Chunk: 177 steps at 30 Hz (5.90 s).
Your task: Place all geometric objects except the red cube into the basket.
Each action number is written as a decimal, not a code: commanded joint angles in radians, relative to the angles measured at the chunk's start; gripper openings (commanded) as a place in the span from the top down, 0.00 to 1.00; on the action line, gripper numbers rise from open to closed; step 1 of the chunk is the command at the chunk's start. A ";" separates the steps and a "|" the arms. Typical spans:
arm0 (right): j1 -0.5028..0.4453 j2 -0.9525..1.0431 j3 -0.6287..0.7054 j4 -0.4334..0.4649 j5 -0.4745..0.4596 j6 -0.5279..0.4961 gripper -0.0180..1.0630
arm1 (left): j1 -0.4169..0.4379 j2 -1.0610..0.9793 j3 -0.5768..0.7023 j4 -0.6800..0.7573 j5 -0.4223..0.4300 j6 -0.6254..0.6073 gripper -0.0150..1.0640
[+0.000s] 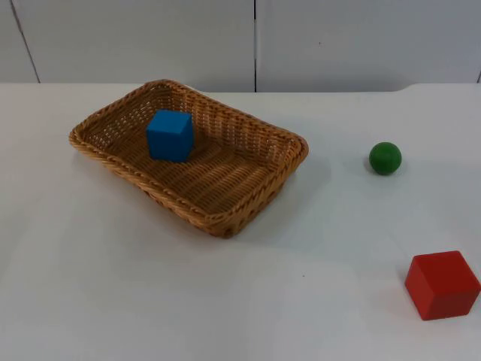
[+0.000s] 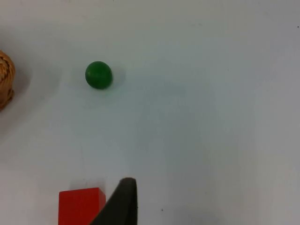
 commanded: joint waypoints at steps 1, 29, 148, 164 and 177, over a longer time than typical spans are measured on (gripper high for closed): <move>-0.004 -0.003 -0.003 0.008 -0.016 -0.014 0.01 | 0.004 -0.008 0.006 0.006 -0.013 -0.013 0.04; 0.277 1.054 -0.598 0.000 -0.099 -0.057 0.01 | 0.004 -0.008 0.006 0.001 -0.009 -0.015 0.01; 0.671 1.521 -1.132 0.013 -0.076 -0.081 0.34 | 0.004 -0.008 0.006 -0.018 -0.032 -0.007 0.01; 0.671 1.123 -1.132 0.006 0.100 -0.081 0.34 | 0.004 -0.008 0.006 -0.018 -0.034 -0.007 0.01; 0.671 0.912 -1.042 0.006 0.148 -0.051 0.34 | 0.004 -0.048 0.006 -0.028 -0.026 -0.007 0.01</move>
